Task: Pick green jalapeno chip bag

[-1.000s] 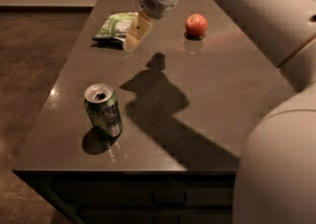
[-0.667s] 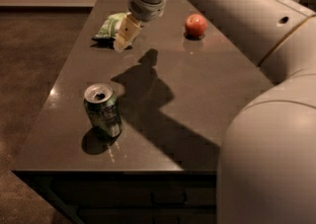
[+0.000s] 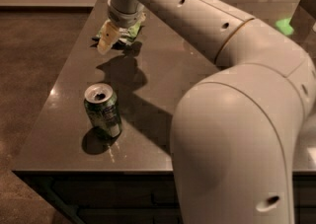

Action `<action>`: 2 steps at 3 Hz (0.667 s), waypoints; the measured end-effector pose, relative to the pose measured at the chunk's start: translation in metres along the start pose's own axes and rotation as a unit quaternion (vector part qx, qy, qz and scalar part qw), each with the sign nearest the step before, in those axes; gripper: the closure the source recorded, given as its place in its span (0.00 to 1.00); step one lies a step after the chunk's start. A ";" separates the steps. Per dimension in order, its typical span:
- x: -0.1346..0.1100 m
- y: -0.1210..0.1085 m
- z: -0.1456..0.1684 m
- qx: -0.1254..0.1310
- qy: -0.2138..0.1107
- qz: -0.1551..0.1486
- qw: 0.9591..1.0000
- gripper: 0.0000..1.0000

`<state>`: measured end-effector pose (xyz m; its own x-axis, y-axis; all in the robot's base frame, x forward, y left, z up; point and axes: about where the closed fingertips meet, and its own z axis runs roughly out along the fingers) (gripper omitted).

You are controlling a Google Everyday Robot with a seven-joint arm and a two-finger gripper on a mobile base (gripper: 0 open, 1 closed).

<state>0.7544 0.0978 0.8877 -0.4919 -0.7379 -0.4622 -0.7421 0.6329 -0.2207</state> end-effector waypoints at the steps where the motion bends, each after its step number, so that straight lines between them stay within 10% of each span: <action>1: -0.015 -0.001 0.026 0.005 0.003 -0.001 1.000 0.00; 2: -0.022 -0.009 0.044 0.007 0.005 0.002 1.000 0.00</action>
Offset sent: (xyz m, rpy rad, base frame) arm 0.0654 0.0244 -0.0290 -0.0077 -0.0140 -0.0286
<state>0.7921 0.1185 0.8622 -0.4998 -0.7374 -0.4543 -0.7332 0.6394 -0.2314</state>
